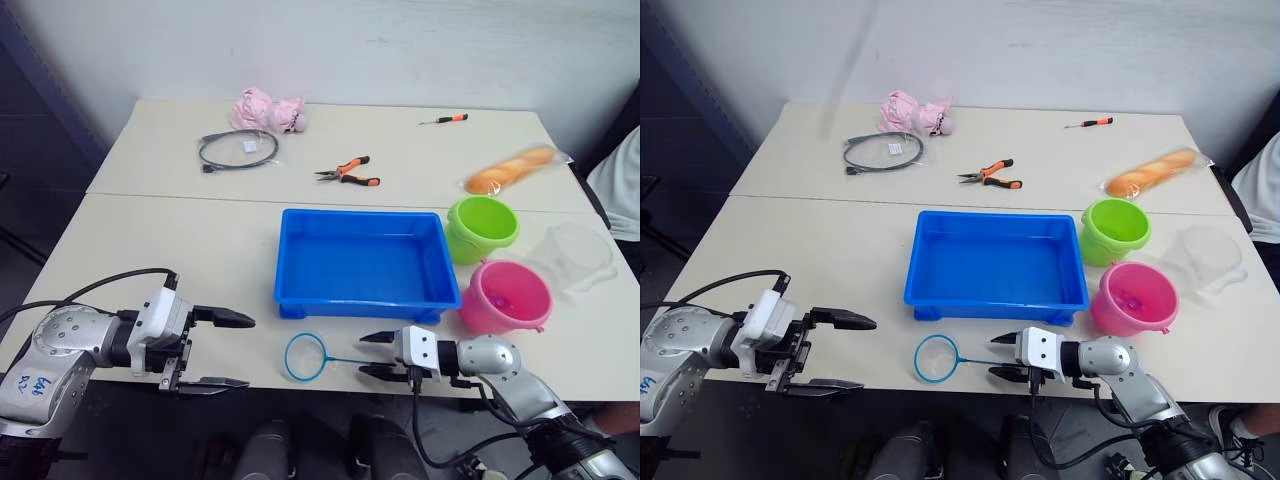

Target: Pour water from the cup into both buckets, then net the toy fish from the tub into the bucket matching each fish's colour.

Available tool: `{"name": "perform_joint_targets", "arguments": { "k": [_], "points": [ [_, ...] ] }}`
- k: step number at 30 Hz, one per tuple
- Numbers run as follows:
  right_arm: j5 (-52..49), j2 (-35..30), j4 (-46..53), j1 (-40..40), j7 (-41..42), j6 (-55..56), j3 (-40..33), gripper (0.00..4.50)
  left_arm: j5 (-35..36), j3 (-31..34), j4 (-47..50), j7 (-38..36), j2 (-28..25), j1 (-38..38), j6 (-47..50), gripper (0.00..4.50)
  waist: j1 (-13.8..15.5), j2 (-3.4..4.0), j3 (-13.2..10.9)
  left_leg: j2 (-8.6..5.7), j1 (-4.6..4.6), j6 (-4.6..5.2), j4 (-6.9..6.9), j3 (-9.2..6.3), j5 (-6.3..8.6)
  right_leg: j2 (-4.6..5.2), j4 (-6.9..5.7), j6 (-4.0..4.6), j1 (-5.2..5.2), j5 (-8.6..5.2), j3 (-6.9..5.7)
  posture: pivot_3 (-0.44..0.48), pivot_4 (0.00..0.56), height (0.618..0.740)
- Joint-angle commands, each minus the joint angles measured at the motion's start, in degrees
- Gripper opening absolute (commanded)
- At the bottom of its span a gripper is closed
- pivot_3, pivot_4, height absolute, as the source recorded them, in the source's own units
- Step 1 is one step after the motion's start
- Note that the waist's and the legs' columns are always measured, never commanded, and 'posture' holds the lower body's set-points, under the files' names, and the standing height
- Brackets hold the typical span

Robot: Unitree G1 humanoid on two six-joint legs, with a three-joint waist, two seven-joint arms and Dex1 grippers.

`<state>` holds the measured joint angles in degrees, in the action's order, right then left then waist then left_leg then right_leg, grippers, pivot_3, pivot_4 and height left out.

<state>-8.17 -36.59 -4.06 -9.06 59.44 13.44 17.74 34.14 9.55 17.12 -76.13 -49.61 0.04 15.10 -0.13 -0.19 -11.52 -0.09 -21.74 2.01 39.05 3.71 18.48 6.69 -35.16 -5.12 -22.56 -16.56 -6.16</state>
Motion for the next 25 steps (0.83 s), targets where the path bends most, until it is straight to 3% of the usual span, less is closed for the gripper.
{"name": "perform_joint_targets", "arguments": {
  "k": [1, 6, 10, 16, 21, 25],
  "points": [
    [-3.73, -3.19, 7.39, 2.51, 1.55, -1.33, -4.13, 4.47, -0.40, 1.63, -0.62, 0.12, -1.39, 1.00, 0.27, 4.50, 0.02, 0.01, -0.01, 0.00, 0.01, 0.00, -0.02, 0.00, 0.00, 0.00, 0.00, 0.00, 0.00, 0.00, 0.00, 0.000, 0.150, 0.740],
    [-16.48, -10.83, 24.89, 12.49, 2.99, -10.91, -14.83, 4.47, -5.19, 4.62, -4.72, 3.49, -2.02, 3.14, -2.86, 4.50, 0.23, 0.08, -0.03, 0.04, 0.07, -0.02, -0.08, -0.01, 0.05, 0.01, 0.02, 0.04, 0.03, -0.02, 0.02, 0.000, 0.150, 0.740],
    [-18.52, -15.74, 31.45, 23.86, 2.89, -13.02, -27.83, 4.47, -10.13, 7.96, -11.00, 6.36, -0.88, 5.23, -10.59, 4.50, 0.90, 0.07, -0.02, 0.07, 0.11, 0.00, -0.09, -0.01, 0.16, 0.01, 0.05, 0.08, 0.09, -0.04, 0.00, 0.000, 0.150, 0.740],
    [-24.89, -14.82, 26.71, 34.96, 9.73, -10.61, -52.15, 4.47, -15.89, 10.29, -20.21, 12.93, 0.08, 6.46, -17.10, 4.50, 1.50, 0.04, 0.00, 0.09, 0.20, 0.29, -0.13, 0.13, 0.43, 0.02, 0.16, 0.08, 0.12, -0.05, 0.12, 0.000, 0.150, 0.740],
    [-20.17, -10.94, 19.39, 37.70, 9.64, -3.02, -61.03, 4.47, -18.14, 9.66, -25.90, 17.41, 1.31, 4.67, -18.98, 4.50, 1.67, 0.01, 0.01, 0.11, 0.24, 0.13, -0.25, 0.12, 0.62, 0.02, 0.19, 0.09, 0.12, -0.05, 0.11, 0.000, 0.150, 0.740],
    [-19.43, -9.62, 18.20, 38.96, 9.63, -1.43, -64.08, 4.47, -17.55, 9.89, -24.88, 17.86, 1.68, 4.46, -20.18, 4.50, 1.51, 0.02, 0.01, 0.10, 0.25, 0.03, -0.33, 0.21, 0.60, 0.02, 0.21, 0.09, 0.08, -0.05, 0.14, 0.000, 0.150, 0.740]
  ]
}}
